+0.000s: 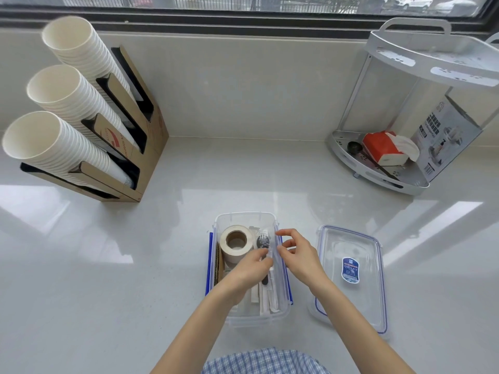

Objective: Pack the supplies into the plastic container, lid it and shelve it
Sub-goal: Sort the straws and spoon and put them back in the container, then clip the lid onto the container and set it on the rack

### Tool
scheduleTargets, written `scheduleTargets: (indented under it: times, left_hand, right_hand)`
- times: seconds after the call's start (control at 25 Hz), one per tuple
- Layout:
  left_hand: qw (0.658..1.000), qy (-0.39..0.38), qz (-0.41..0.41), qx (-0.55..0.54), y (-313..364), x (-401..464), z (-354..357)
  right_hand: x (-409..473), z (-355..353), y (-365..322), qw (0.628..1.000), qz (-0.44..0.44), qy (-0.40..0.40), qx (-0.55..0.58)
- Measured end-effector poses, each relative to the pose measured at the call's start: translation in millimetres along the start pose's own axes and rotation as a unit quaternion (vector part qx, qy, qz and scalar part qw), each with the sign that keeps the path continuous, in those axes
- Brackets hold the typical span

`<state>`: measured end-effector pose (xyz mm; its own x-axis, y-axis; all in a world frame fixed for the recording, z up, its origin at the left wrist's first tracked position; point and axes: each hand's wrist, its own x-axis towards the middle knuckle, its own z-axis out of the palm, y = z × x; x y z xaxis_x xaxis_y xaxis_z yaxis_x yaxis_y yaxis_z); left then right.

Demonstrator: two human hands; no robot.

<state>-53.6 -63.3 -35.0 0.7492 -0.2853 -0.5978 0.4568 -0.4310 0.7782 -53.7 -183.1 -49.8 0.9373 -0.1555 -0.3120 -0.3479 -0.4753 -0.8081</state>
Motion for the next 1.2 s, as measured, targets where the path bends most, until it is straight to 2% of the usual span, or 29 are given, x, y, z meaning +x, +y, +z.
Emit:
scheduleTargets:
  times: [0.12,0.4,0.52,0.64,0.84,1.2]
  left_hand:
    - [1.000,0.024,0.020,0.003,5,-4,-3]
    - [0.995,0.062,0.076,-0.015,28,4,19]
    - [0.996,0.047,0.077,-0.009,35,6,42]
    - [0.997,0.019,0.065,0.041,36,9,69]
    - [0.996,-0.006,0.013,0.086,25,22,102]
    - [0.995,0.027,-0.037,0.092,16,31,122]
  right_hand:
    - [-3,-8,1,1.000,0.006,0.009,0.025]
    - [-12,-52,25,0.995,0.037,0.090,0.026]
    - [-16,-72,47,0.991,0.061,0.116,0.012]
    - [-20,-89,70,0.985,0.099,0.141,-0.024]
    - [-32,-108,98,0.975,0.169,0.131,-0.056]
    - [-40,-111,127,0.966,0.224,0.082,-0.095]
